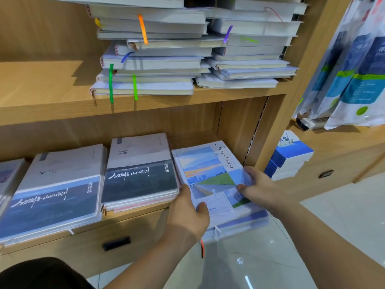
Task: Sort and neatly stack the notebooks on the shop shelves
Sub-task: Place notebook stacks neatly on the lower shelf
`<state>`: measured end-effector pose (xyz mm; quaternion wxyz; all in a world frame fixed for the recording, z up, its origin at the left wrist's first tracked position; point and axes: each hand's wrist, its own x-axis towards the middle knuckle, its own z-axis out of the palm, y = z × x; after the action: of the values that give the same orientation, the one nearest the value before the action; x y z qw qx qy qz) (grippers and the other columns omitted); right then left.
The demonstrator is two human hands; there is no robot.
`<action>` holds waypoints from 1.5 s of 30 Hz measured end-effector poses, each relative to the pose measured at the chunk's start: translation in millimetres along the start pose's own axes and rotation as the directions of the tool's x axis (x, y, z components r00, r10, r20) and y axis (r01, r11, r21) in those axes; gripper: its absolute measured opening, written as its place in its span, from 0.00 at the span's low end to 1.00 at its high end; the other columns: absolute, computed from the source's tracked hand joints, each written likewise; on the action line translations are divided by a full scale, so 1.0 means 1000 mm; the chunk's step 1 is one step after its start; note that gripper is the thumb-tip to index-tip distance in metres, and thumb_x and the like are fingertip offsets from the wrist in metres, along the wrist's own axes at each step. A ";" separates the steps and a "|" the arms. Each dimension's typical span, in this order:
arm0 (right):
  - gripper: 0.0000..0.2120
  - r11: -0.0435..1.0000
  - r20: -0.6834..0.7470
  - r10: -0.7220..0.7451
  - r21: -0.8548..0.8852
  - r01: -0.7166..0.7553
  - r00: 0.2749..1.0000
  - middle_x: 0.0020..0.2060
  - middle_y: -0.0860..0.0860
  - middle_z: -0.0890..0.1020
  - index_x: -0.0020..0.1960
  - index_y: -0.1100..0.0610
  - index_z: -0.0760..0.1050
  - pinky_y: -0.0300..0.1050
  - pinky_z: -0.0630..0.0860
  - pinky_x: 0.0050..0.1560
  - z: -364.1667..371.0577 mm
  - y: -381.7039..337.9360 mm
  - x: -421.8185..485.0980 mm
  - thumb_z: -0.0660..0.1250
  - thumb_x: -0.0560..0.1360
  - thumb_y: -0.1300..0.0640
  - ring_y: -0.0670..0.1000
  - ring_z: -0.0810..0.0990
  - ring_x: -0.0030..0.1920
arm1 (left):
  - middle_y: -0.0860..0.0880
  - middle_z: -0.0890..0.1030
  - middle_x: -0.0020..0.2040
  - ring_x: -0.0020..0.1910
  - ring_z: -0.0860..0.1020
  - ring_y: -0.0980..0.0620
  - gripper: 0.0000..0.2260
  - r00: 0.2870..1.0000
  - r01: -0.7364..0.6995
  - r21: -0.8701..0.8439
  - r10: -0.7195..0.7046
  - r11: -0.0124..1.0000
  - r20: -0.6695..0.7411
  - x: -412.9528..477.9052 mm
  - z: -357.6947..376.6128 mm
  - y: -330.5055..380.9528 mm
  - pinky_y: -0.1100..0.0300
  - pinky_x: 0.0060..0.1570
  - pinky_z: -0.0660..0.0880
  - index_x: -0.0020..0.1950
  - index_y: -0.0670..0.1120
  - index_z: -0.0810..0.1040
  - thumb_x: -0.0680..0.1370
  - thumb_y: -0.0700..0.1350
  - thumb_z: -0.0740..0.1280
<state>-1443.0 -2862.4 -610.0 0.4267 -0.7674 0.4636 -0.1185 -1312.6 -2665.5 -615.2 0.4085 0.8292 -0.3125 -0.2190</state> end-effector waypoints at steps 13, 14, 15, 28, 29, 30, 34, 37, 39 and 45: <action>0.15 0.961 -0.133 0.015 -0.273 -0.051 0.991 0.50 0.50 0.82 0.51 0.54 0.74 0.49 0.79 0.42 0.005 -0.015 -0.010 0.66 0.80 0.41 0.51 0.80 0.46 | 0.56 0.82 0.44 0.45 0.82 0.49 0.13 0.997 0.015 -0.033 -0.018 0.999 -0.080 0.006 0.000 -0.018 0.48 0.47 0.81 0.50 0.60 0.78 0.73 0.60 0.58; 0.13 0.958 -0.143 0.019 -0.281 -0.059 0.990 0.50 0.52 0.82 0.49 0.53 0.75 0.47 0.79 0.38 0.007 -0.016 -0.010 0.67 0.80 0.43 0.52 0.80 0.44 | 0.55 0.81 0.45 0.45 0.81 0.49 0.13 0.996 0.009 -0.009 -0.010 1.000 -0.088 0.006 0.000 -0.019 0.48 0.47 0.81 0.50 0.58 0.78 0.74 0.59 0.57; 0.11 0.962 -0.148 0.018 -0.268 -0.057 0.989 0.50 0.52 0.83 0.49 0.52 0.75 0.46 0.78 0.36 0.007 -0.016 -0.010 0.67 0.80 0.44 0.52 0.80 0.44 | 0.55 0.81 0.45 0.45 0.81 0.49 0.13 0.995 0.006 0.000 -0.006 1.000 -0.096 0.006 -0.001 -0.019 0.49 0.48 0.81 0.50 0.57 0.78 0.75 0.57 0.57; 0.57 0.998 0.254 -0.050 -0.019 0.057 0.966 0.71 0.39 0.70 0.79 0.40 0.62 0.43 0.73 0.68 -0.024 0.002 -0.043 0.87 0.57 0.41 0.45 0.72 0.69 | 0.65 0.71 0.66 0.63 0.72 0.61 0.38 0.964 -0.266 0.209 0.255 0.941 0.077 -0.010 -0.005 -0.029 0.58 0.63 0.74 0.74 0.63 0.62 0.67 0.75 0.64; 0.60 0.991 0.297 -0.044 -0.109 0.080 0.954 0.71 0.39 0.68 0.80 0.40 0.60 0.41 0.72 0.68 -0.026 0.004 -0.047 0.88 0.55 0.44 0.45 0.71 0.70 | 0.65 0.67 0.68 0.65 0.69 0.62 0.45 0.957 -0.287 0.266 0.266 0.920 0.113 -0.014 -0.004 -0.033 0.59 0.64 0.72 0.77 0.63 0.58 0.63 0.75 0.66; 0.62 0.979 0.314 -0.034 -0.181 0.095 0.949 0.70 0.40 0.68 0.81 0.40 0.58 0.39 0.72 0.65 -0.026 0.006 -0.051 0.89 0.55 0.47 0.46 0.70 0.69 | 0.63 0.66 0.70 0.67 0.68 0.61 0.49 0.955 -0.294 0.302 0.267 0.907 0.127 -0.016 -0.002 -0.037 0.59 0.66 0.71 0.79 0.61 0.56 0.62 0.75 0.67; 0.61 0.950 0.258 -0.046 -0.287 0.122 0.965 0.68 0.42 0.68 0.81 0.39 0.55 0.34 0.70 0.55 -0.018 0.008 -0.059 0.88 0.58 0.54 0.46 0.70 0.63 | 0.57 0.71 0.70 0.66 0.72 0.54 0.47 0.966 -0.259 0.260 0.246 0.930 0.083 -0.019 0.000 -0.042 0.55 0.63 0.76 0.81 0.56 0.61 0.65 0.65 0.74; 0.58 0.957 0.182 -0.076 -0.262 0.123 0.980 0.68 0.44 0.70 0.81 0.41 0.59 0.37 0.71 0.58 -0.013 0.010 -0.062 0.87 0.60 0.57 0.47 0.71 0.62 | 0.58 0.78 0.62 0.54 0.80 0.51 0.40 0.968 -0.247 0.207 0.234 0.947 0.086 -0.022 -0.001 -0.036 0.51 0.48 0.81 0.78 0.57 0.66 0.67 0.61 0.73; 0.56 0.955 0.144 -0.097 -0.264 0.133 0.985 0.67 0.45 0.72 0.80 0.43 0.63 0.40 0.74 0.61 -0.012 0.010 -0.064 0.87 0.59 0.57 0.49 0.73 0.63 | 0.58 0.81 0.58 0.49 0.81 0.51 0.37 0.971 -0.241 0.232 0.231 0.942 0.068 -0.022 -0.002 -0.034 0.52 0.46 0.81 0.76 0.59 0.68 0.67 0.61 0.71; 0.51 0.939 0.078 -0.125 -0.312 0.143 0.989 0.61 0.46 0.78 0.77 0.41 0.68 0.44 0.76 0.59 -0.012 0.016 -0.067 0.87 0.58 0.49 0.49 0.77 0.58 | 0.62 0.84 0.52 0.43 0.82 0.60 0.36 0.982 -0.189 0.204 0.188 0.961 0.022 -0.023 -0.002 -0.038 0.54 0.47 0.82 0.75 0.61 0.71 0.66 0.62 0.74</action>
<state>-1495.8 -2817.9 -601.2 0.3020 -0.8588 0.4109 -0.0496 -1314.6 -2630.6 -642.1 0.3394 0.8331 -0.4113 -0.1466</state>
